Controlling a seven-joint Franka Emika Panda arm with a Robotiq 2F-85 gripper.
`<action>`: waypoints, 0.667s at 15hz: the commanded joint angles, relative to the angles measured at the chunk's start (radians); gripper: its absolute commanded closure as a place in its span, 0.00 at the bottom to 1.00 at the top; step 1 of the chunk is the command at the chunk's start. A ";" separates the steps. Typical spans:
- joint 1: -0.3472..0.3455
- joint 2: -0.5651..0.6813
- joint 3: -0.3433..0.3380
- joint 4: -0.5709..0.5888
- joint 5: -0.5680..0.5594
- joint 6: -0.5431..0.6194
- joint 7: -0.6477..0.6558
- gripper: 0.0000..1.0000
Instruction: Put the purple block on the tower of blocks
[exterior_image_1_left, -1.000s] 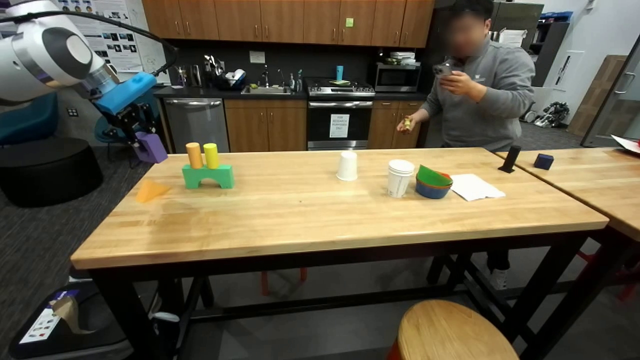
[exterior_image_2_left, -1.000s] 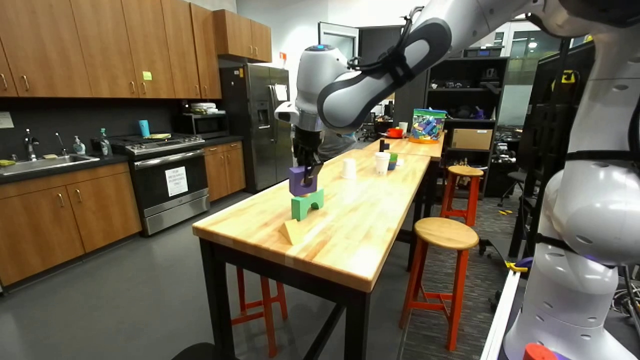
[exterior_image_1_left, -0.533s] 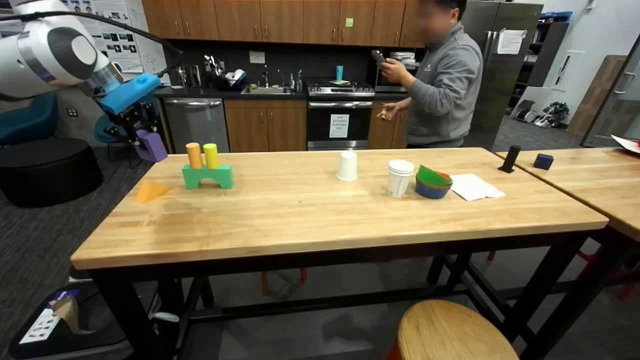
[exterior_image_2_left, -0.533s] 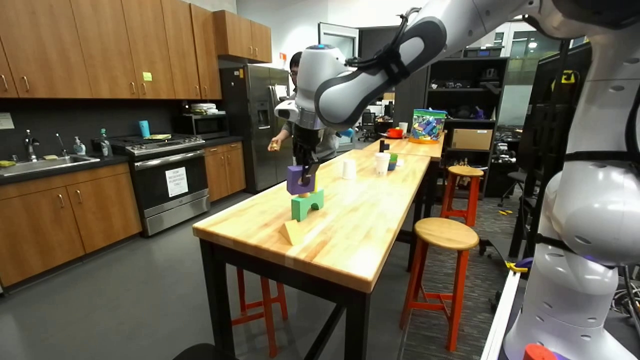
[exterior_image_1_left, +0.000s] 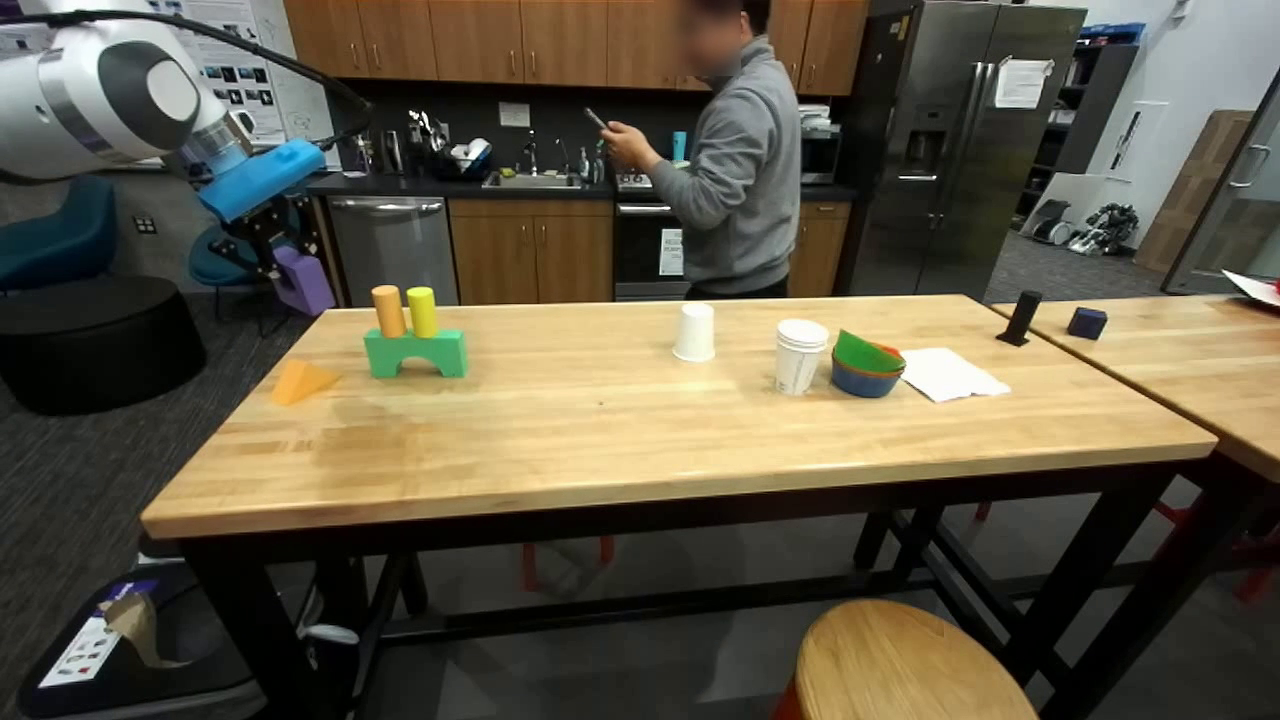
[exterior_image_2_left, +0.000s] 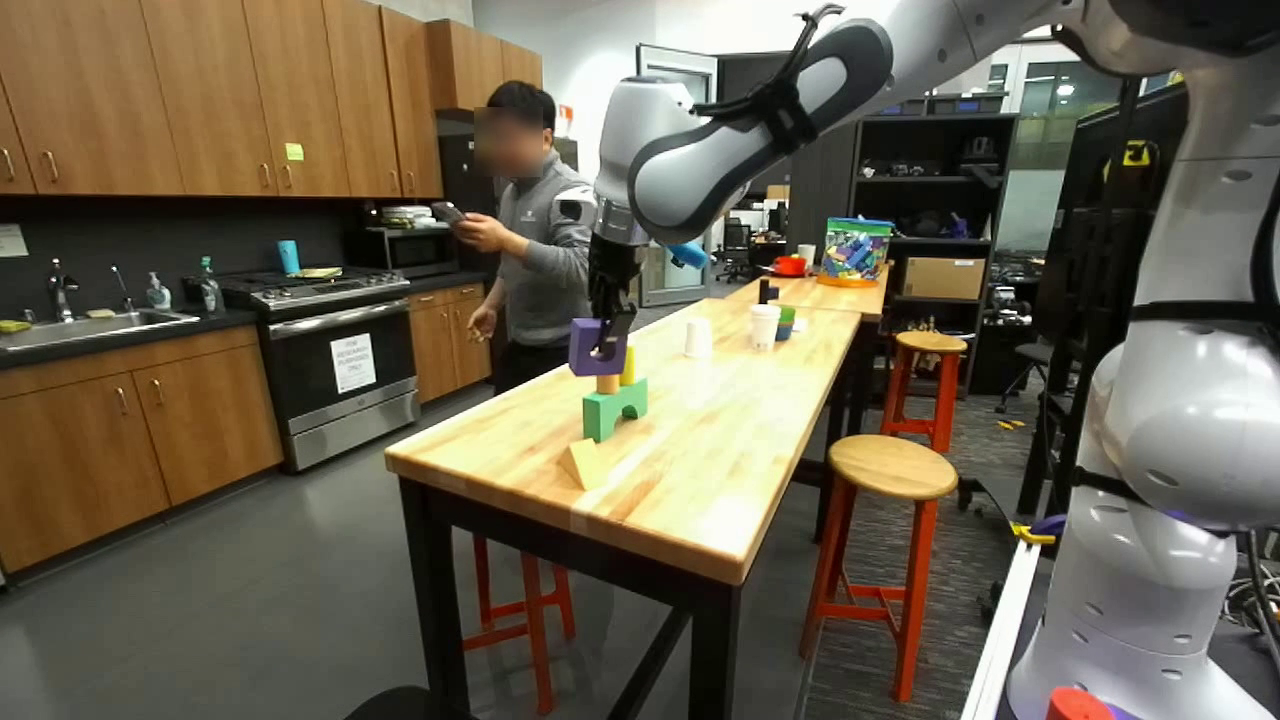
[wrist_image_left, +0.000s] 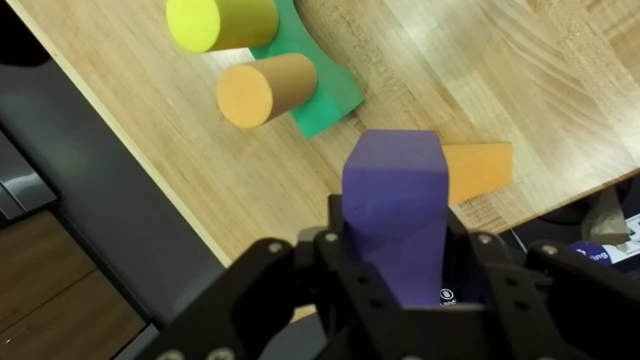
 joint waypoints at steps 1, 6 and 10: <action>0.000 -0.022 -0.002 -0.007 0.028 0.011 0.003 0.84; 0.000 -0.020 -0.002 -0.008 0.022 0.021 0.012 0.84; -0.002 -0.017 -0.003 -0.007 0.011 0.022 0.015 0.84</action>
